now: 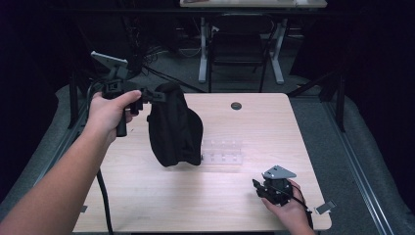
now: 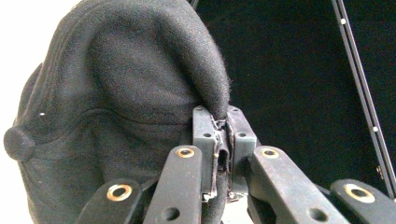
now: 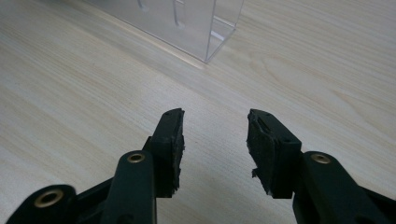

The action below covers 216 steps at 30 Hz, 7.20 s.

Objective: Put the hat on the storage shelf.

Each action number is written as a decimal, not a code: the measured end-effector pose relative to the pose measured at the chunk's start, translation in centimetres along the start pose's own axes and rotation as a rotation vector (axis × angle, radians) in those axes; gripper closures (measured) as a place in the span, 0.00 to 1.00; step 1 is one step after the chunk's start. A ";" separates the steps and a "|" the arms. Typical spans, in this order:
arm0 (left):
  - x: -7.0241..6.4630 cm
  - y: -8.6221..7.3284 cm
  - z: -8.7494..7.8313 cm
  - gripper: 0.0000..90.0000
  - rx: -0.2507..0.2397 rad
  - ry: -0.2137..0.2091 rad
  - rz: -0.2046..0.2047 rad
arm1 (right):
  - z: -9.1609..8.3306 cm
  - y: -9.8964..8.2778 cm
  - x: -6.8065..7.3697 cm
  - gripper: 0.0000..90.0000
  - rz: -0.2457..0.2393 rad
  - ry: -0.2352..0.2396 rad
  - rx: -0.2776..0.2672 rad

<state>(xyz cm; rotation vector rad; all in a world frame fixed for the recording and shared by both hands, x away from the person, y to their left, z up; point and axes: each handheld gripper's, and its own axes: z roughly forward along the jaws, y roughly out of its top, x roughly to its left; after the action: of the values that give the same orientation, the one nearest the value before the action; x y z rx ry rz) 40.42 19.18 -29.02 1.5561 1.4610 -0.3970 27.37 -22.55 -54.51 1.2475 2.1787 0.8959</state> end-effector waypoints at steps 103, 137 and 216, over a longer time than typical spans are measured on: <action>-2.1 0.6 5.1 0.93 0.010 0.021 0.074 | 1.4 13.9 10.7 0.87 -0.231 0.327 -0.112; -2.1 0.5 4.8 0.78 -0.021 -0.012 0.105 | 1.3 13.9 10.9 0.93 -0.277 0.292 -0.100; 10.2 -4.7 0.1 0.57 -0.059 0.481 0.283 | -0.2 7.7 5.0 0.68 -0.166 0.162 -0.033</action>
<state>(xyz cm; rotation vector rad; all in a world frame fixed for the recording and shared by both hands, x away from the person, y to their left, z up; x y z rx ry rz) 38.67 24.57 -38.74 1.8593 1.5528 0.2012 29.22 -15.38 -49.10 0.9918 2.3435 0.9892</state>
